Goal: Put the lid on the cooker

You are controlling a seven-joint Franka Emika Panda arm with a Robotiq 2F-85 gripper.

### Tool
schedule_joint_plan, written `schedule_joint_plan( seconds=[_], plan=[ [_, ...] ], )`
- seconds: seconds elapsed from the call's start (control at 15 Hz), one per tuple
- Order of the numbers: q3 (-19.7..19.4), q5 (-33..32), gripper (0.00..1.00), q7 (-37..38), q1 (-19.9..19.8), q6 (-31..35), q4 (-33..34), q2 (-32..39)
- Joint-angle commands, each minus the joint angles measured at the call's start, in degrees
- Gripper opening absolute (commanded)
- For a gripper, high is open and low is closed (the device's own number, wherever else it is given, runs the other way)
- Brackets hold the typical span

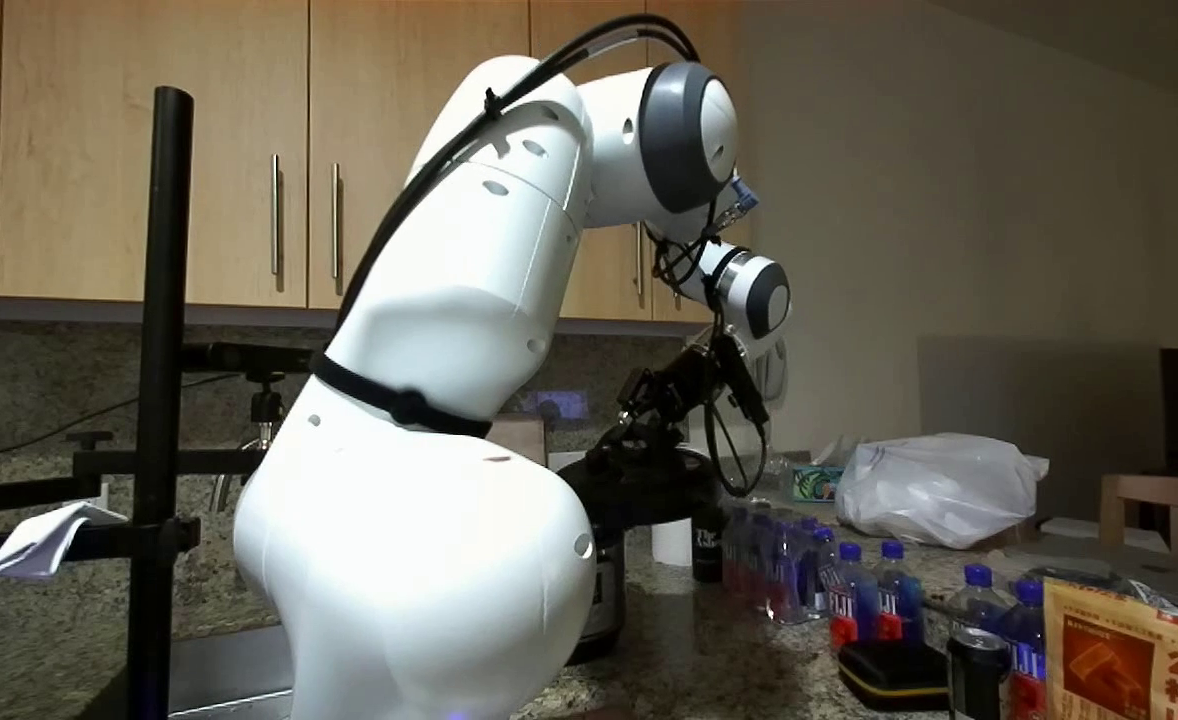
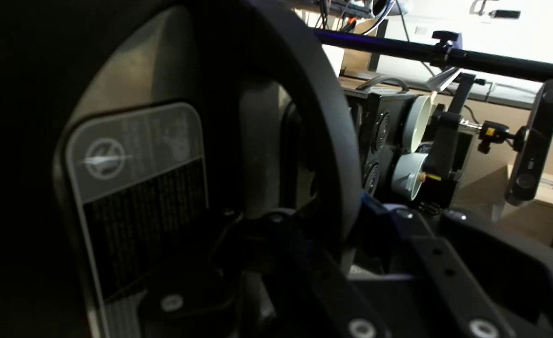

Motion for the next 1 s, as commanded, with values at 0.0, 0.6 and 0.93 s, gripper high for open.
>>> schedule_joint_plan(
  seconds=[0.0,0.6,0.93],
  plan=[
    [1.7,0.6,0.03,1.6,1.9,-8.7,10.3,5.6],
    [3.3,8.1,0.03,6.2,5.6,1.7,15.2,9.6],
    [3.1,15.1,0.03,11.3,5.1,12.5,13.5,9.7]
  ],
)
